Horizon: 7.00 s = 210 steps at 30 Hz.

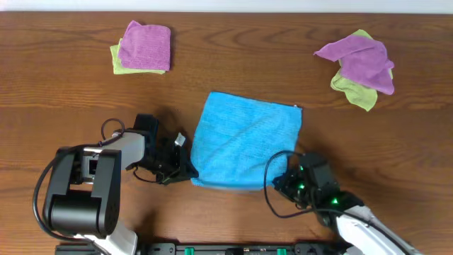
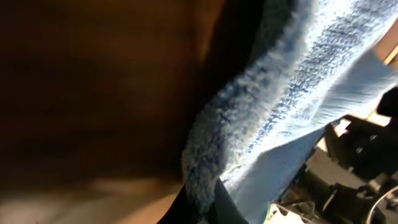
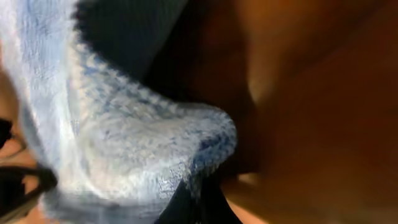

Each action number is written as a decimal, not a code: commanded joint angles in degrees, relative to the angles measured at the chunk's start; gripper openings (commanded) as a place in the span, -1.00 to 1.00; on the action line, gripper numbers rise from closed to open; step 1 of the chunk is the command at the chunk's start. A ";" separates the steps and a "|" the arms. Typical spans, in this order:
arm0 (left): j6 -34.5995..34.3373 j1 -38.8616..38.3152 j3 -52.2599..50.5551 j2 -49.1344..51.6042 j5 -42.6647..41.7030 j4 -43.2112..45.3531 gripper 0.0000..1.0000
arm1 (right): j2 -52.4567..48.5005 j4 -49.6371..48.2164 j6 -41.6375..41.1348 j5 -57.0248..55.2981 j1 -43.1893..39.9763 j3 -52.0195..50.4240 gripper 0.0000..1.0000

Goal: Fold the cloth

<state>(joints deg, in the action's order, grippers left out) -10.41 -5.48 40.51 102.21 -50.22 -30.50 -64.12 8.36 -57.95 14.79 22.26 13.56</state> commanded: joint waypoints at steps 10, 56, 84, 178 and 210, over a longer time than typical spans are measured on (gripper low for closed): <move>1.31 -0.39 -1.46 1.90 -2.36 -0.74 -0.88 | -0.63 13.33 12.44 -5.79 -10.71 5.81 -0.97; -36.20 -6.25 -1.36 -19.85 17.16 27.41 -0.88 | -2.67 4.52 14.43 -12.00 -10.56 16.79 -0.98; -43.60 -6.23 1.81 -2.89 22.45 54.14 -0.88 | -13.86 -10.16 20.92 -19.69 -10.58 16.87 -0.98; -35.41 -13.77 15.58 12.55 31.50 42.21 -0.88 | -9.79 1.62 -4.39 -10.60 -10.56 15.67 0.89; -35.43 -13.70 15.58 12.55 31.08 38.32 -0.88 | -37.13 -25.00 -1.53 -10.03 -9.81 15.63 -0.94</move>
<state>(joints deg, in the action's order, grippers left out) -46.28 -19.25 56.64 112.64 -20.21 10.11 -97.47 -18.68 -62.06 4.99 12.14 31.53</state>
